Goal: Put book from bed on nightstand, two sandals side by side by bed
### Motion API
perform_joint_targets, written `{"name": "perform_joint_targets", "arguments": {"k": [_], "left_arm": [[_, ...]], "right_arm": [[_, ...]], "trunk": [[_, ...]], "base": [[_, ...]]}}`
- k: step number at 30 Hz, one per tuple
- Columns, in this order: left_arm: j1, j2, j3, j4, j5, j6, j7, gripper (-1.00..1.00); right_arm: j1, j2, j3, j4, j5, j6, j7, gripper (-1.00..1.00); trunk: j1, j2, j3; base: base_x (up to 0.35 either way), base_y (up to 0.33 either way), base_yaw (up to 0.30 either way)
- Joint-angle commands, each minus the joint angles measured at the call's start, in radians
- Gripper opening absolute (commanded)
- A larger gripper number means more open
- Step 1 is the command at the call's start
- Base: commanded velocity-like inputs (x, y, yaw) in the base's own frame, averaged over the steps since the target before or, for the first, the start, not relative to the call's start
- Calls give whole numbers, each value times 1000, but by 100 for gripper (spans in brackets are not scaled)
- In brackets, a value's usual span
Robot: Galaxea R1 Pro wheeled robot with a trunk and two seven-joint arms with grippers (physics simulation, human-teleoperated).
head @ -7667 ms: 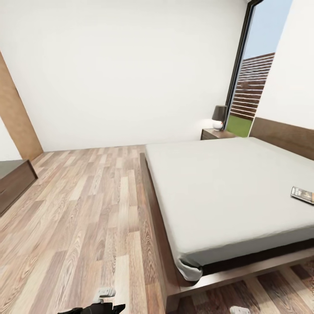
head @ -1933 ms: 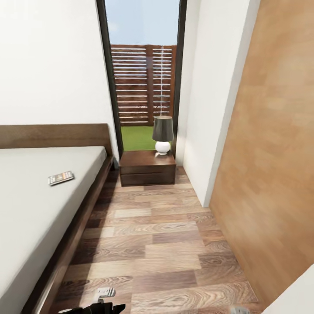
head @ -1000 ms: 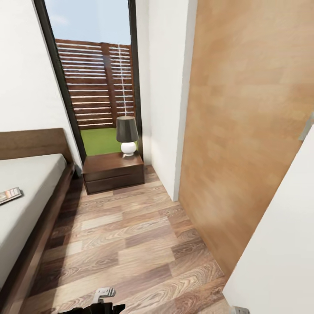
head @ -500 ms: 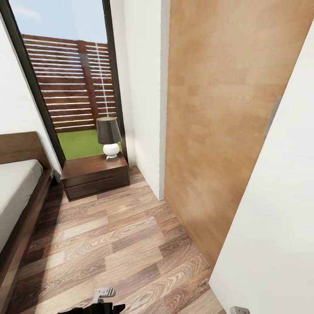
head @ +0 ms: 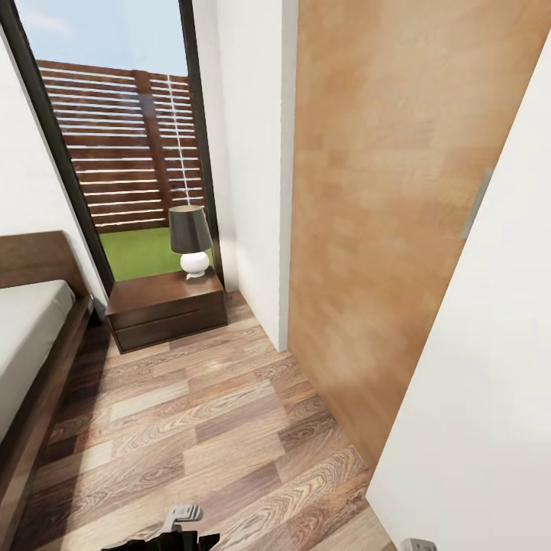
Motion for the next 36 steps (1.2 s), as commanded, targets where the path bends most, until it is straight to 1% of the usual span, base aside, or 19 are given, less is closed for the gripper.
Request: {"name": "perform_joint_targets", "arguments": {"k": [1, 3, 4, 5, 7, 9, 11, 12, 14, 17, 25, 27, 31, 34, 36], "left_arm": [[0, 0, 9, -1, -10, 4, -4, 100], [0, 0, 9, -1, -10, 4, -4, 100], [0, 0, 9, -1, -10, 4, -4, 100], [0, 0, 9, -1, -10, 4, -4, 100], [0, 0, 9, -1, -10, 5, -4, 100], [0, 0, 9, -1, -10, 4, -4, 100], [0, 0, 9, -1, -10, 4, -4, 100], [0, 0, 9, -1, -10, 4, -4, 100], [0, 0, 9, -1, -10, 4, -4, 100], [0, 0, 9, -1, -10, 3, -3, 100], [0, 0, 8, 0, -13, 4, -2, 100], [0, 0, 7, -1, -15, 4, 14, 100], [0, -1, 3, 0, -17, 5, 78, 100], [0, -1, 2, 7, -17, 5, 170, 100], [1, 0, 1, 20, -18, 3, 183, 100]], "right_arm": [[-2, 3, 1, 5, -5, -5, 5, 100], [-2, 29, 2, 6, -4, -5, 4, 100], [-2, 52, 3, 7, 2, -5, 2, 100], [-2, 57, 3, 7, 13, -4, -1, 100], [-2, 61, 3, 7, 28, -4, -7, 100], [-2, 66, 4, 7, 62, -2, -25, 100], [-2, 67, 4, 8, 77, -1, -42, 100], [-2, 68, 4, 7, 90, 0, -61, 100], [-2, 68, 4, 7, 101, 1, -89, 100], [-2, 68, 3, 5, 108, 2, -115, 100], [-2, 68, 2, 5, 109, 1, -119, 100], [-2, 68, 2, 4, 108, 1, -119, 100], [-2, 67, 2, 4, 105, 1, -119, 100], [-2, 66, 1, 4, 105, 1, -121, 100], [-2, 66, 1, 5, 104, 1, -120, 100]], "trunk": [[0, 0, -1], [0, 0, -1], [0, 0, -1], [0, 0, -1], [0, 0, -1], [0, 0, -1], [0, 0, -1], [0, 0, -1], [0, 0, -1], [0, 0, -1], [0, 0, -1], [0, 0, -1], [0, 0, -1], [0, 0, -1], [0, 0, -1]], "base": [[0, 0, 0], [0, 0, 0], [0, 0, 0], [0, 0, 0], [0, 0, 0], [0, 0, 0], [0, 0, 0], [0, 0, 0], [0, 0, 0], [0, 0, 0], [0, 0, 0], [0, 0, 0], [0, 0, 0], [0, 0, 0], [0, 0, 0]]}}
